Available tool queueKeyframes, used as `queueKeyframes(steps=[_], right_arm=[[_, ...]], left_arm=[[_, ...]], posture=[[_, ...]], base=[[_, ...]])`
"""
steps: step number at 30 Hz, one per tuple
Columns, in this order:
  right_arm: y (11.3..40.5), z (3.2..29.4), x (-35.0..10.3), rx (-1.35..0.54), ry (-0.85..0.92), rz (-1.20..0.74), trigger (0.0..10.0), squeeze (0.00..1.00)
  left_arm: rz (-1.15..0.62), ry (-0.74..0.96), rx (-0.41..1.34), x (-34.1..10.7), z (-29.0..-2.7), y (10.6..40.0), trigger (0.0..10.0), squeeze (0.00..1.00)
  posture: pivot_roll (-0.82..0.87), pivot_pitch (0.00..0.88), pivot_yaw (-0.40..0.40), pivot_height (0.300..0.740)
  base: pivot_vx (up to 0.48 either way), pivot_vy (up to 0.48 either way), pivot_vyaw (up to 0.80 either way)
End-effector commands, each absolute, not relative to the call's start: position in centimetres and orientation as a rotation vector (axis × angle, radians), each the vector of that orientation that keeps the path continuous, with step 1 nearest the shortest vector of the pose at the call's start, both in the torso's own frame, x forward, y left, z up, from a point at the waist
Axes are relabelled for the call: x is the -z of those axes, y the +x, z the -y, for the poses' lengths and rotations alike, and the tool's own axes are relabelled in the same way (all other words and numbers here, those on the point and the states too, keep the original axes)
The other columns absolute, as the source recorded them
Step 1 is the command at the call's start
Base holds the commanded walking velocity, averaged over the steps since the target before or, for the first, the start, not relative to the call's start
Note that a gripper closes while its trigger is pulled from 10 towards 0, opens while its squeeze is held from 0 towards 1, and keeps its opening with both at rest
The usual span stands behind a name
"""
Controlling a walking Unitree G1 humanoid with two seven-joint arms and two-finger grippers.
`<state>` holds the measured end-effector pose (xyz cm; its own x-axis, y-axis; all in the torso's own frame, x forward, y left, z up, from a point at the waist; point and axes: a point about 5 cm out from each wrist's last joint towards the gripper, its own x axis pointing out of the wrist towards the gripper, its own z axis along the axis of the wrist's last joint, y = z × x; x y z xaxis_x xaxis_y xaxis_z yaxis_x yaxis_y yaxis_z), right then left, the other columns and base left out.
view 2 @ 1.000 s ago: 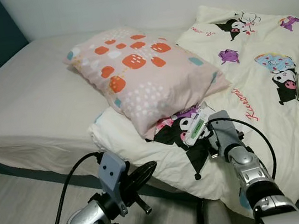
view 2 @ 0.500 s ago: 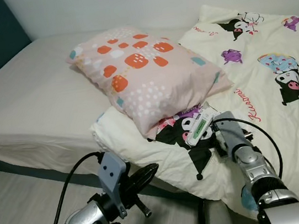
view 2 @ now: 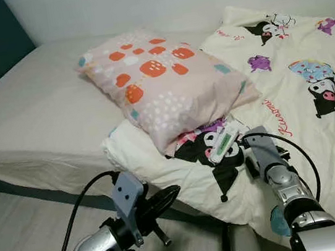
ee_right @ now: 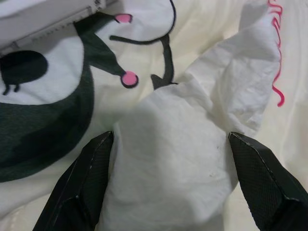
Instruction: Clean up the room
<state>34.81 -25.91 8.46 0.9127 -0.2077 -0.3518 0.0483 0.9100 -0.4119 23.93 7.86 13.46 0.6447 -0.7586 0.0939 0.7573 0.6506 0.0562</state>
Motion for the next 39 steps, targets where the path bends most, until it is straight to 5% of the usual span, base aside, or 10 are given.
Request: queueKeyframes(steps=[1, 3, 4, 5, 7, 22, 27, 36, 37, 39], right_arm=[[34.3, 26.5, -7.8, 0.17, -0.39, -0.452, 6.6, 0.0], [34.3, 26.6, -7.7, 0.175, -0.385, -0.455, 6.6, 0.0], [34.2, 26.6, -7.6, 0.183, -0.372, -0.463, 3.1, 0.0], [34.2, 26.6, -7.6, 0.183, -0.372, -0.463, 3.1, 0.0], [34.1, 26.7, -7.4, 0.194, -0.351, -0.478, 0.0, 0.0], [34.2, 26.6, -7.6, 0.222, -0.295, -0.464, 0.0, 0.0], [34.6, 26.3, -8.0, 0.229, -0.281, -0.438, 3.1, 0.0], [35.9, 24.6, -10.3, 0.22, -0.232, -0.24, 4.3, 0.0], [36.0, 24.1, -10.7, 0.212, -0.22, -0.203, 9.2, 0.0], [36.1, 23.8, -10.9, 0.204, -0.209, -0.181, 10.0, 0.0]], left_arm=[[0.08, 0.028, 0.885, -13.0, -7.8, 23.6, 10.0, 0.0], [0.079, 0.029, 0.886, -13.0, -7.8, 23.6, 10.0, 0.0], [0.079, 0.03, 0.889, -13.0, -7.8, 23.6, 10.0, 0.0], [0.079, 0.03, 0.889, -13.0, -7.8, 23.6, 10.0, 0.0], [0.078, 0.037, 0.895, -13.0, -7.7, 23.6, 10.0, 0.0], [0.083, 0.053, 0.897, -13.0, -7.8, 23.8, 10.0, 0.0], [0.083, 0.056, 0.894, -13.1, -7.9, 23.8, 10.0, 0.0], [0.089, 0.039, 0.867, -13.3, -8.1, 24.1, 10.0, 0.0], [0.088, 0.037, 0.864, -13.3, -8.2, 24.1, 10.0, 0.0], [0.087, 0.037, 0.862, -13.2, -8.3, 24.1, 10.0, 0.0]], posture=[[-0.02, 0.213, 0.04, 0.567], [-0.02, 0.213, 0.04, 0.567], [-0.02, 0.213, 0.04, 0.567], [-0.02, 0.213, 0.04, 0.567], [-0.02, 0.21, 0.04, 0.567], [-0.02, 0.202, 0.041, 0.567], [-0.02, 0.202, 0.042, 0.567], [-0.03, 0.206, 0.039, 0.567], [-0.03, 0.208, 0.038, 0.567], [-0.03, 0.208, 0.038, 0.567]], base=[[0.0, 0.0, 0.0], [0.0, 0.0, 0.0], [0.0, 0.0, 0.0], [0.0, 0.0, 0.0], [0.0, 0.0, 0.0], [0.0, 0.0, 0.0], [0.0, 0.0, 0.0], [0.0, 0.0, 0.0], [0.0, 0.0, 0.0], [0.0, 0.0, 0.0]])
